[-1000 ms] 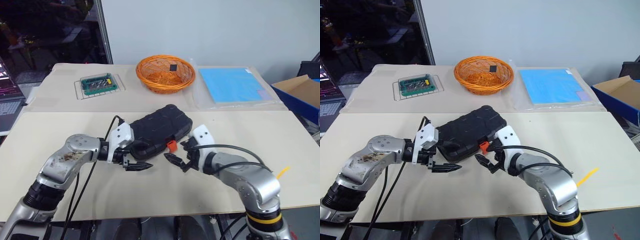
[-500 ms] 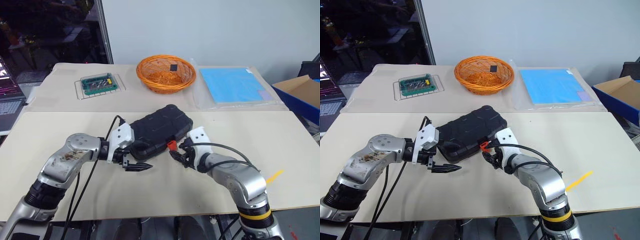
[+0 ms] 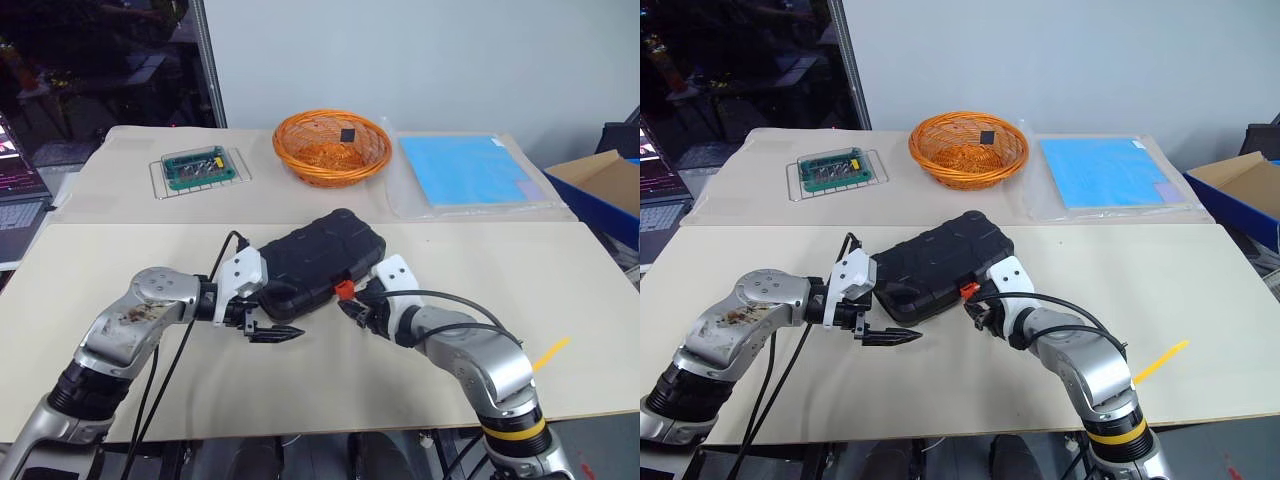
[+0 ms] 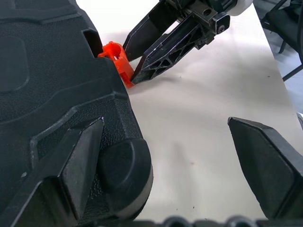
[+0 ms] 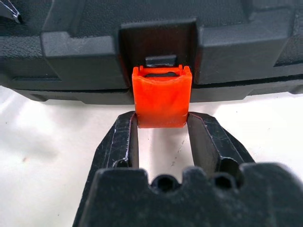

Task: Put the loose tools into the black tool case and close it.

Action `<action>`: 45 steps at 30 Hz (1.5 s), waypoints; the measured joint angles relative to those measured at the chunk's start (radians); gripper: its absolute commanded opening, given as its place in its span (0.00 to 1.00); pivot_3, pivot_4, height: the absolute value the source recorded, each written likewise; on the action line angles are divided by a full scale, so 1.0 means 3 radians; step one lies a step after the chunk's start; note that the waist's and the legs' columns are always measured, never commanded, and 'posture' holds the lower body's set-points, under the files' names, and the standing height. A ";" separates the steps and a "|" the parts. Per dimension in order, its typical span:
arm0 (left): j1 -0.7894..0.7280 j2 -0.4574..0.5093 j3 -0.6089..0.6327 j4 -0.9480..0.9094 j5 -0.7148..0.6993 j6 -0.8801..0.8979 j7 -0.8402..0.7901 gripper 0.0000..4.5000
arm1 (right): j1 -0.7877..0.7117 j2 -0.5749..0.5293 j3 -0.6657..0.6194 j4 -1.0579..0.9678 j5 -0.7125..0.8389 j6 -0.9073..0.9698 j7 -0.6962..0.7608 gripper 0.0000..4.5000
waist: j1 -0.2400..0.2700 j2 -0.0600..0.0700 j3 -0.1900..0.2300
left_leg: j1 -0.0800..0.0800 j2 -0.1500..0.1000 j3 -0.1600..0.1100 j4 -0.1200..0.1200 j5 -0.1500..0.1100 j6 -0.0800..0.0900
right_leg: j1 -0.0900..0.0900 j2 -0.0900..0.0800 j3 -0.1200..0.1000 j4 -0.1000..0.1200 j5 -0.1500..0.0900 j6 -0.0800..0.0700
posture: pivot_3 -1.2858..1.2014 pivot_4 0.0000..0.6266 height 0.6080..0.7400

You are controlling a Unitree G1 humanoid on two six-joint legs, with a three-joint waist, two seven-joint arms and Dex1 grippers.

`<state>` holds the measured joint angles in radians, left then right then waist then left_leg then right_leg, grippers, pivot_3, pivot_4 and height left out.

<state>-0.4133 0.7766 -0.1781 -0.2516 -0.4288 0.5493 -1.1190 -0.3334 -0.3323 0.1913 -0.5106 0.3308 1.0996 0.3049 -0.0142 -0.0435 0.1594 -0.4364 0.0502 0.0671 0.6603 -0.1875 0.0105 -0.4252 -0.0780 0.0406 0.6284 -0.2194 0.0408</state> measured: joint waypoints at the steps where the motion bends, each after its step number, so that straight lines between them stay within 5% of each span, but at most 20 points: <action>1: 0.0003 0.0000 0.0000 0.0000 0.0001 -0.0007 0.0003 1.00 | 0.0000 -0.0013 0.0002 -0.0016 -0.0001 0.0000 0.0004 0.28 | 0.0000 0.0000 0.0000 | 0.0000 0.0000 0.0000 0.0000 0.0000 0.0000 | 0.0000 0.0000 0.0000 0.0000 0.0000 0.0000 | 0.52 0.24 1.00; 24: 0.0035 -0.0076 0.0000 0.0000 0.0118 -0.0029 0.0073 1.00 | -0.0284 0.0080 0.0168 0.0364 -0.0176 -0.0174 0.0092 0.26 | -0.0022 0.0000 0.0000 | 0.0007 0.0002 0.0000 0.0000 0.0000 0.0000 | 0.0003 0.0002 0.0000 0.0003 0.0000 0.0000 | 0.52 0.24 1.00; 27: 0.0050 -0.0104 0.0001 0.0000 0.0123 -0.0026 0.0105 1.00 | -0.0282 0.0069 0.0164 0.0421 -0.0175 -0.0239 0.0155 0.55 | -0.0025 0.0001 -0.0001 | 0.0014 0.0003 0.0001 0.0000 0.0000 0.0000 | 0.0008 0.0002 0.0001 0.0003 -0.0005 0.0006 | 0.52 0.24 1.00; 35: 0.0061 -0.0183 0.0015 0.0014 0.0122 -0.0021 0.0166 1.00 | -0.0008 -0.0167 -0.0190 -0.0174 0.0023 -0.0131 0.0287 0.55 | 0.0003 0.0001 -0.0002 | 0.0014 0.0003 0.0001 -0.0001 0.0000 -0.0001 | 0.0009 0.0001 0.0002 0.0003 -0.0005 0.0005 | 0.52 0.24 1.00; 43: 0.0063 -0.0193 0.0019 0.0036 0.0128 -0.0024 0.0191 1.00 | 0.0110 0.0033 -0.0289 -0.0231 0.0161 0.0017 0.0208 0.02 | -0.0010 0.0002 -0.0002 | 0.0017 0.0003 0.0001 -0.0001 0.0000 0.0000 | 0.0008 0.0001 0.0003 0.0004 -0.0018 -0.0011 | 0.52 0.24 1.00; 45: 0.0063 -0.0194 0.0020 0.0039 0.0130 -0.0026 0.0193 1.00 | 0.0019 0.0113 -0.0254 -0.0072 0.0144 -0.0001 0.0173 0.02 | -0.0011 0.0003 -0.0003 | 0.0017 0.0003 0.0001 -0.0001 0.0000 0.0000 | 0.0008 0.0002 0.0003 0.0004 -0.0018 -0.0012 | 0.52 0.24 1.00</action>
<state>-0.3944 0.7185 -0.1720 -0.2400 -0.3900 0.5415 -1.0610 -0.3278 -0.2986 0.1150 -0.5322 0.3740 1.0993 0.3568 -0.0174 -0.0428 0.1586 -0.4312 0.0511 0.0673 0.6599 -0.1875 0.0104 -0.4228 -0.0775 0.0414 0.6295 -0.2248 0.0372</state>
